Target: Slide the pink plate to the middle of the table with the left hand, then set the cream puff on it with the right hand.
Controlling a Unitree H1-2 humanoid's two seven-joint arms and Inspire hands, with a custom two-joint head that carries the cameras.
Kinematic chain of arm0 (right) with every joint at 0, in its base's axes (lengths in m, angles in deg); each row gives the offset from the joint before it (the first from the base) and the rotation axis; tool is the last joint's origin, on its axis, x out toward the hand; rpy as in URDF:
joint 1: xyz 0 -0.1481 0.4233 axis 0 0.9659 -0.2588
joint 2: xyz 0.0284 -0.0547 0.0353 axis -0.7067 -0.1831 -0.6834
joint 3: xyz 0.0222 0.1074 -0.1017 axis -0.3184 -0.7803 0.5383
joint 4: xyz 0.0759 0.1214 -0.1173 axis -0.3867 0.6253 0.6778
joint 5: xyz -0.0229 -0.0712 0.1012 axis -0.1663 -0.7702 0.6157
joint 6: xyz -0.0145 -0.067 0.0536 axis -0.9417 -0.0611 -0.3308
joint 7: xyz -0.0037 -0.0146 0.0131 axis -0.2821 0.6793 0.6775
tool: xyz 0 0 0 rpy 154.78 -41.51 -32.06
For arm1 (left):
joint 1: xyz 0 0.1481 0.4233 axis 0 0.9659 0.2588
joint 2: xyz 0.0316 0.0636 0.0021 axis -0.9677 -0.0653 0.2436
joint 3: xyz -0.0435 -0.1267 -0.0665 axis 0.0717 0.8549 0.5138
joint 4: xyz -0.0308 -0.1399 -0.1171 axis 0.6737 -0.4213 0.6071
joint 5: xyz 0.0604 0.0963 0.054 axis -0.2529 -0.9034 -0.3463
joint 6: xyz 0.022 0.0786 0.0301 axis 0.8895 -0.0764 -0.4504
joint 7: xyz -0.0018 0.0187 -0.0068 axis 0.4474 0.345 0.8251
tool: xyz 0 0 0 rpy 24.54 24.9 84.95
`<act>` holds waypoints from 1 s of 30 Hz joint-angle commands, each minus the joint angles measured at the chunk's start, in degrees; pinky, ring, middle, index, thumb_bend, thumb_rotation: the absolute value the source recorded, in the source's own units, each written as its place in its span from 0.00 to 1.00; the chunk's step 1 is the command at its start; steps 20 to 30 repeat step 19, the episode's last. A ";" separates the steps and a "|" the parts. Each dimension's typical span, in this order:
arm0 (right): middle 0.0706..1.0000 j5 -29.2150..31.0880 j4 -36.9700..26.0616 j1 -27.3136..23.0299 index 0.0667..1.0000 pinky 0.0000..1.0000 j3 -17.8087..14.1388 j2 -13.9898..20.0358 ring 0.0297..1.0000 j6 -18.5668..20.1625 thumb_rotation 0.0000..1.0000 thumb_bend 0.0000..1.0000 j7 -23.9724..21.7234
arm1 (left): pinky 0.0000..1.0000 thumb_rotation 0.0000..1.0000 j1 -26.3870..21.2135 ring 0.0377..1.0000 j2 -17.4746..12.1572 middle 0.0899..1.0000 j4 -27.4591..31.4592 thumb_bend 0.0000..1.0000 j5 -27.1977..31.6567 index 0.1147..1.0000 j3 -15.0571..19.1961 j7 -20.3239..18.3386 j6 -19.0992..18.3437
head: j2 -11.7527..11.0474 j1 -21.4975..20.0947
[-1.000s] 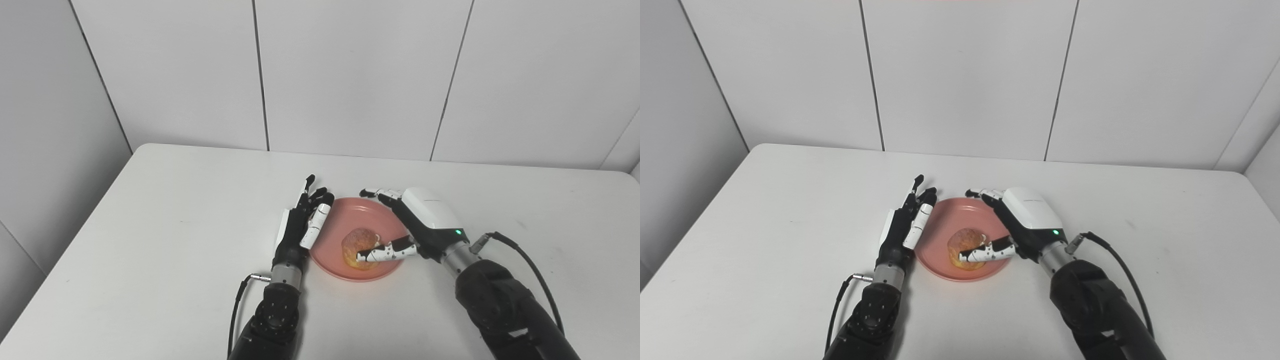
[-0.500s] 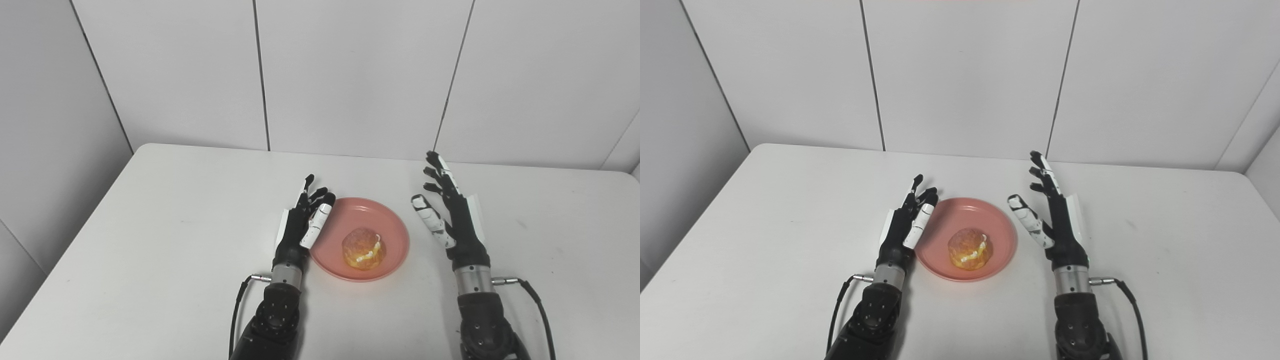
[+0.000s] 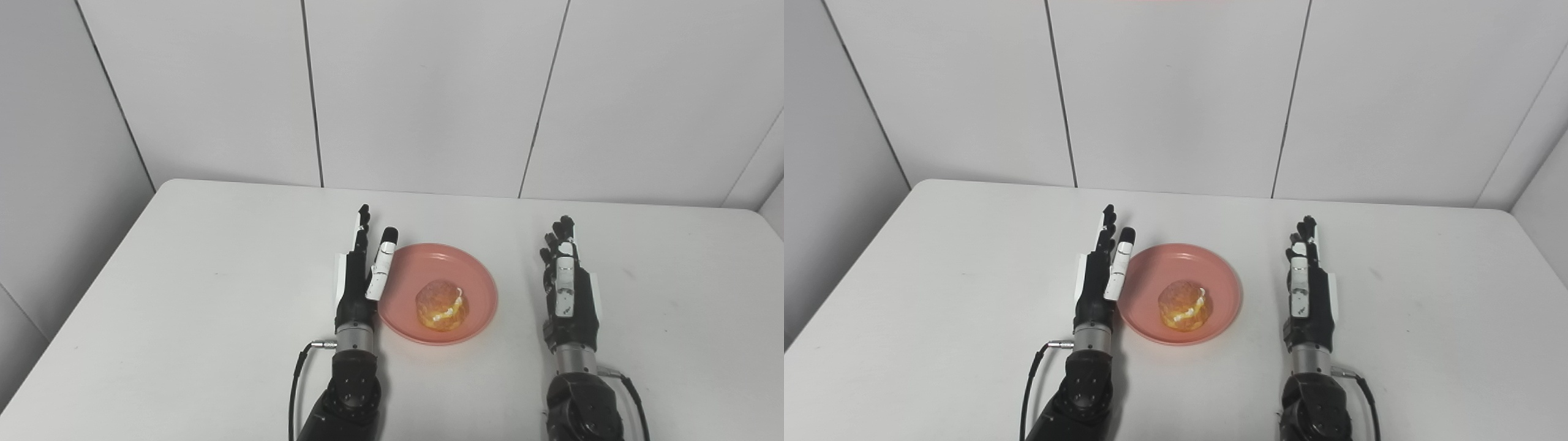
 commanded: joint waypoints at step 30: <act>0.98 -10.61 -0.75 2.65 0.96 0.99 3.90 1.78 0.99 1.72 0.99 0.77 1.18 | 1.00 1.00 3.72 1.00 0.70 1.00 -2.80 0.69 0.60 1.00 0.72 0.12 0.92 | 0.68 -0.10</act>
